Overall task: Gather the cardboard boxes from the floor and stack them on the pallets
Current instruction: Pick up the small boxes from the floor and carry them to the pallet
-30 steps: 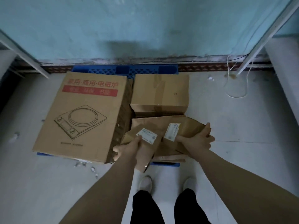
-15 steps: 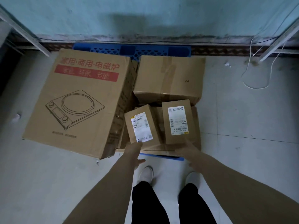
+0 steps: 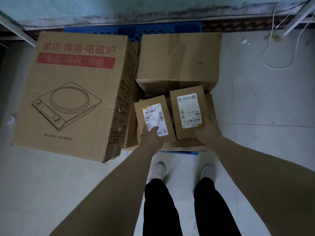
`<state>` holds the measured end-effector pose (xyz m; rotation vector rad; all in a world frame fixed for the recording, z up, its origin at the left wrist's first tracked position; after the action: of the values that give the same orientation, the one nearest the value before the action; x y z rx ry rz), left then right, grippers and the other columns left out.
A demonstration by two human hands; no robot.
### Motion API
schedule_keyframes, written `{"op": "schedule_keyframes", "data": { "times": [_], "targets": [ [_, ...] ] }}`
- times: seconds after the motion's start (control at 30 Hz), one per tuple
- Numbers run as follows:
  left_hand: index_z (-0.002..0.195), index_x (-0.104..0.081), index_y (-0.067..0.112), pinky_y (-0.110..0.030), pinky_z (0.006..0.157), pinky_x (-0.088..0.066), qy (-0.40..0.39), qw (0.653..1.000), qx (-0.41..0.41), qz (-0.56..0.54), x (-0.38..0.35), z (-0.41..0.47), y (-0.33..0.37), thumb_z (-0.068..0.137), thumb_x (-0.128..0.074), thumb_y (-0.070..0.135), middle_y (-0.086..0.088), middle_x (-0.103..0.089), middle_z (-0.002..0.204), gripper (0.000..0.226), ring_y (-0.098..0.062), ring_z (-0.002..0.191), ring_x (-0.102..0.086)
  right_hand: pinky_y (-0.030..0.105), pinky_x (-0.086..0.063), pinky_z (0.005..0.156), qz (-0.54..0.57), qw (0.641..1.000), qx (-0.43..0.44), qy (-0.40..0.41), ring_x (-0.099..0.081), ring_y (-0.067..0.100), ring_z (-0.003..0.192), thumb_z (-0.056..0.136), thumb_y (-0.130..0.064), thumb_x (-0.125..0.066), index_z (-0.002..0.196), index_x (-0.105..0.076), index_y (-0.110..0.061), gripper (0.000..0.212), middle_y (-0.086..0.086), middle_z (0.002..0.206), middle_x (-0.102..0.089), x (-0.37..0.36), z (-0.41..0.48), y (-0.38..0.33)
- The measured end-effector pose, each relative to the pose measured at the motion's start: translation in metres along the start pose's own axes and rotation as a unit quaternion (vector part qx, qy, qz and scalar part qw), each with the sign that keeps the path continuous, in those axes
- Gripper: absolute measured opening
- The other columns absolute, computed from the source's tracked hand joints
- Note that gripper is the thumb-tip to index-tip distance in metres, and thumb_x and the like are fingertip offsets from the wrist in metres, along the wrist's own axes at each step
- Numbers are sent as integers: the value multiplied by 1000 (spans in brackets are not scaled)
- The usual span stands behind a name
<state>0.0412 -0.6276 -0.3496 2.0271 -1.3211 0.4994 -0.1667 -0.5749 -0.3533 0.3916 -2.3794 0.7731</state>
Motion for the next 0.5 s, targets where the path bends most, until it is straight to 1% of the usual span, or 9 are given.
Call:
{"op": "schedule_keyframes", "data": {
  "times": [0.07,0.13,0.2,0.23,0.3,0.33,0.4,0.47,0.5],
  "targets": [
    [142,-43,21,-36,111,-32,-4,1000,15,25,0,-1,0,95,-42,19,-5,-22,155,48,-32,136,-31,34,-39,103,10,1000,7,-28,-44,28,128,84,-10,-54,136,-48,-22,53,7,144,-37,-7,-5,-4],
    [130,-53,15,-40,108,-38,1,1000,14,18,2,-5,2,91,-47,22,-12,-36,148,40,-34,130,-42,33,-42,99,17,998,13,-57,-47,29,125,85,-13,-55,137,-49,-18,52,8,140,-43,-10,-17,-9],
    [117,-58,11,-44,99,-48,-4,1000,19,11,5,-8,5,84,-51,21,-14,-53,131,35,-35,116,-54,40,-48,97,17,999,15,-41,-54,31,116,78,-25,-53,123,-60,-16,46,10,130,-54,-6,-26,-8],
    [116,-57,9,-41,95,-50,-12,1000,18,7,9,-11,9,85,-51,18,-12,-57,123,32,-34,111,-57,41,-51,94,23,999,7,-27,-58,30,110,76,-28,-52,114,-65,-15,42,12,123,-60,-3,-29,-5],
    [118,-58,4,-34,90,-49,-37,999,-1,-4,15,-20,22,91,-48,9,-9,-59,114,29,-32,110,-57,36,-52,88,54,998,-8,-6,-61,31,104,83,-20,-55,104,-69,-11,27,12,115,-66,6,-38,-1],
    [121,-58,3,-34,91,-48,-50,999,-12,-6,18,-23,30,94,-47,9,-10,-60,116,30,-31,113,-57,32,-49,85,72,997,-21,1,-61,31,104,88,-15,-55,106,-69,-8,24,12,114,-66,12,-45,3],
    [128,-56,3,-31,93,-45,-63,997,-36,7,25,-32,48,99,-44,13,-14,-59,128,33,-30,119,-55,26,-41,79,109,993,-45,17,-58,27,102,95,-15,-51,113,-66,-6,26,13,116,-64,21,-56,14],
    [131,-55,5,-27,93,-42,-83,994,-67,31,30,-44,67,101,-42,14,-12,-55,136,34,-29,124,-52,27,-43,81,143,987,-64,38,-57,23,102,96,-19,-50,117,-64,-6,29,13,121,-63,29,-72,27],
    [131,-55,6,-28,98,-43,-94,991,-87,47,31,-48,76,100,-43,14,-12,-53,138,34,-28,126,-51,28,-45,86,155,984,-77,54,-58,24,106,95,-20,-51,120,-64,-7,30,12,123,-63,33,-80,34]
  ]
}}
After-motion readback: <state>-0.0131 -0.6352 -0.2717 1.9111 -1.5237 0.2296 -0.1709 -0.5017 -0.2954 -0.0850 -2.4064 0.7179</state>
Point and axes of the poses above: each hand's wrist, its own z-axis towards the middle knuckle, its own x-axis out of the back of the hand, y = z × x, the point moved 4 cm from there along z, towards the middle knuckle
